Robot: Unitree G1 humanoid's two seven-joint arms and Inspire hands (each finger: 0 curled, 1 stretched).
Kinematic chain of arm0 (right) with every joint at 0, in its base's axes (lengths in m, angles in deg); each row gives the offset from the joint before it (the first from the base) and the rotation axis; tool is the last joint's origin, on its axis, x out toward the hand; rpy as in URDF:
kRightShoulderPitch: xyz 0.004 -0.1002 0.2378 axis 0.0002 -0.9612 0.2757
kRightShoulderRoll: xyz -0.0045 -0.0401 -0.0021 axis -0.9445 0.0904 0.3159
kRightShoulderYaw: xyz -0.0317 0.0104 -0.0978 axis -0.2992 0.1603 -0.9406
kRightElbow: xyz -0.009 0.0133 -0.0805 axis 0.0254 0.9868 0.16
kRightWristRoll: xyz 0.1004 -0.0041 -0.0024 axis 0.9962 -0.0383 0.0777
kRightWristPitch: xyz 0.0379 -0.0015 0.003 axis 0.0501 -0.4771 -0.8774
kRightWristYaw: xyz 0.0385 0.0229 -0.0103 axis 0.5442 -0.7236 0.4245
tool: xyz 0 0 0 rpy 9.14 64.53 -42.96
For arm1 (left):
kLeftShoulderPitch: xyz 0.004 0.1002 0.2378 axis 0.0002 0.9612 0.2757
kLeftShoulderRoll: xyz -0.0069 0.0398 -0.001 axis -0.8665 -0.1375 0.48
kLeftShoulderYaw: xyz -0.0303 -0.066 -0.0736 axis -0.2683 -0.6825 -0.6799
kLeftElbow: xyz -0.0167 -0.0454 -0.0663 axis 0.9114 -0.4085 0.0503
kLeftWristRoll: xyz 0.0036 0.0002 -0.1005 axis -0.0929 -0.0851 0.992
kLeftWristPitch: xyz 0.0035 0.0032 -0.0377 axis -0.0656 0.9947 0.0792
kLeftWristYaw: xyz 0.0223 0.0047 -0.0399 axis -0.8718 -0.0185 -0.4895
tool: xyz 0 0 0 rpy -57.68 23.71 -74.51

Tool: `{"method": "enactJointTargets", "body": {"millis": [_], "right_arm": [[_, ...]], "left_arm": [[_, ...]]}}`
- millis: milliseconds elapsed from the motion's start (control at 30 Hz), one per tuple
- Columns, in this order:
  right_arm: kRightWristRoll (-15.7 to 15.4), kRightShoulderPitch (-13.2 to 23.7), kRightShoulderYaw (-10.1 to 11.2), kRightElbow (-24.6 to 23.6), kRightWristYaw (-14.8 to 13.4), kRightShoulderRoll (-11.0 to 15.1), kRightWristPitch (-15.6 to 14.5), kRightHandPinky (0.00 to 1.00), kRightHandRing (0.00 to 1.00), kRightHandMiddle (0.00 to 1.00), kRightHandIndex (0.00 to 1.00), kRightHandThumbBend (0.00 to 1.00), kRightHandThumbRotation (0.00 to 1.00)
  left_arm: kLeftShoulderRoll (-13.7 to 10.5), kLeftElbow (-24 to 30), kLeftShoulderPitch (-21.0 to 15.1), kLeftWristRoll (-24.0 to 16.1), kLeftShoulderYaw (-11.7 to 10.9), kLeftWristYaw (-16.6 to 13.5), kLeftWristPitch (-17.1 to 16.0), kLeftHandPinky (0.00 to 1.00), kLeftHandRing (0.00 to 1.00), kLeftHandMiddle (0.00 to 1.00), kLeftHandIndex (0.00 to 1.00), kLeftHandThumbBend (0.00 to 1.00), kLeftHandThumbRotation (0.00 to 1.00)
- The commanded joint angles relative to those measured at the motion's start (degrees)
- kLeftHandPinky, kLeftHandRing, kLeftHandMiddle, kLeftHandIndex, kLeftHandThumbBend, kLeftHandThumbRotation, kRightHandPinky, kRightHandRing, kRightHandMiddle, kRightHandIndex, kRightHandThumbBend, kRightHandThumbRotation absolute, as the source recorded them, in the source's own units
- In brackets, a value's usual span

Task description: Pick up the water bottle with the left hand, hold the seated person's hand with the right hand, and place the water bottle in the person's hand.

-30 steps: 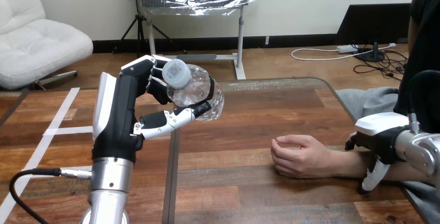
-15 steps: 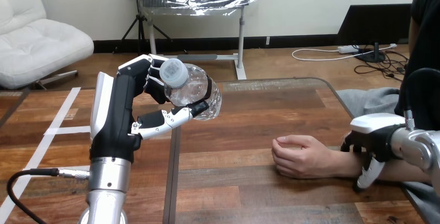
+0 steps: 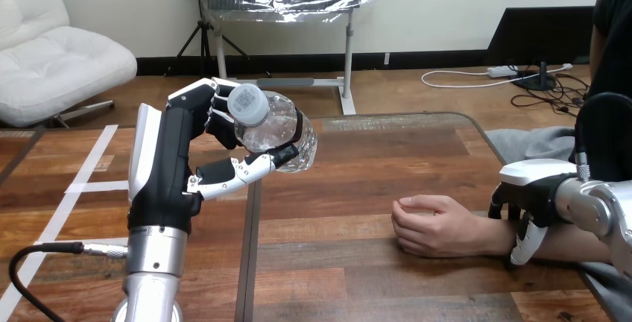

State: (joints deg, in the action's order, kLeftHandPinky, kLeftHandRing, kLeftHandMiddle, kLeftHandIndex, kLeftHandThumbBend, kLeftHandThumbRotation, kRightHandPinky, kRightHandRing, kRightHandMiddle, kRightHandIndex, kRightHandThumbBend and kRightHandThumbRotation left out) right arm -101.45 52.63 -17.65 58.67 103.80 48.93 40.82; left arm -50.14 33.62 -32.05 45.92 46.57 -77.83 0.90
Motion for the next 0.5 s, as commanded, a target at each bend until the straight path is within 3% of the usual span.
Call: {"method": "enactJointTargets", "body": {"millis": [0,200,467], "right_arm": [[1.65,0.7,-1.11,1.16,0.59,-1.46,0.89,0.5,0.58,0.64,0.67,0.62,0.07],[1.22,0.48,-1.97,0.65,0.59,-0.87,2.44,0.47,0.55,0.62,0.63,0.62,0.07],[1.64,-0.51,-1.63,-1.35,1.28,-0.75,1.48,0.43,0.51,0.59,0.6,0.63,0.08]], "left_arm": [[0.18,3.71,-2.35,0.0,-0.69,-0.26,-0.42,0.36,0.37,0.41,0.51,0.58,0.0],[0.23,4.06,-2.28,-0.15,-0.8,-0.26,0.44,0.36,0.37,0.42,0.51,0.58,0.0],[0.15,4.41,-2.25,-0.08,-0.88,-0.08,0.81,0.36,0.38,0.42,0.51,0.58,0.0]]}}
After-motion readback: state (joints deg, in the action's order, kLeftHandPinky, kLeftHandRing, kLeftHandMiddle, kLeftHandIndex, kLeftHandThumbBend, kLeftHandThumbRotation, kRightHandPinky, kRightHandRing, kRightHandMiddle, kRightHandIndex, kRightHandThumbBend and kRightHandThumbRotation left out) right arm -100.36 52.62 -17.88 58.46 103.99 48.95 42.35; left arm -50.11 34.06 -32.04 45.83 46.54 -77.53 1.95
